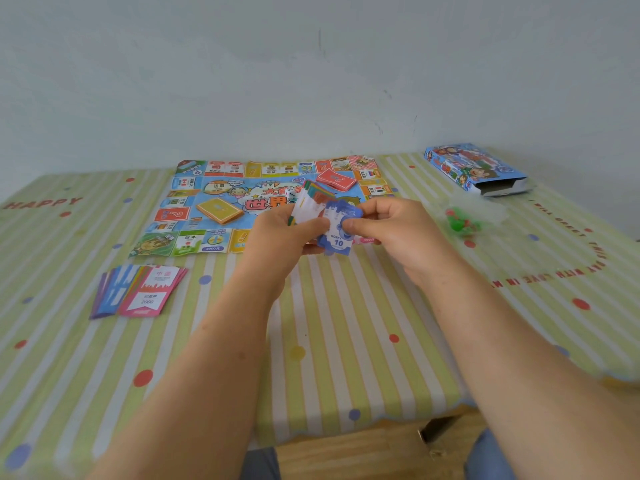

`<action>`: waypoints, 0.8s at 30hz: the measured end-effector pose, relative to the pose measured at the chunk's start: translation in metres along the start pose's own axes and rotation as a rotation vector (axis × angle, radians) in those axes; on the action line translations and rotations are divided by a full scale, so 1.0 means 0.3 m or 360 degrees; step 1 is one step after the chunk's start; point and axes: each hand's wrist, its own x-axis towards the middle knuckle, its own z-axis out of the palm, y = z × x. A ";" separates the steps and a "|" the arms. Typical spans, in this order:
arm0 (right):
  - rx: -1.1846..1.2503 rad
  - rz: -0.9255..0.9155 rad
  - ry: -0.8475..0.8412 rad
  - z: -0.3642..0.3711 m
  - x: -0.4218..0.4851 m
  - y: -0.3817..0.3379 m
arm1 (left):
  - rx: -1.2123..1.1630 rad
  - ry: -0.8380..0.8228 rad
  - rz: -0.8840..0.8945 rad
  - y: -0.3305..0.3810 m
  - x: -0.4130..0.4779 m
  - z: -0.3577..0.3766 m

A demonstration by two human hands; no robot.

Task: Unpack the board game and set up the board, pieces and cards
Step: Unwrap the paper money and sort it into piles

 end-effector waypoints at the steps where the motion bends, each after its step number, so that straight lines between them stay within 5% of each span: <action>1: -0.0008 0.0002 -0.0004 0.000 -0.001 -0.001 | 0.0016 0.0005 -0.0003 0.004 -0.004 -0.001; 24: -0.0184 -0.0070 0.0002 -0.002 -0.002 0.003 | 0.0066 0.0198 0.0007 -0.020 0.006 -0.016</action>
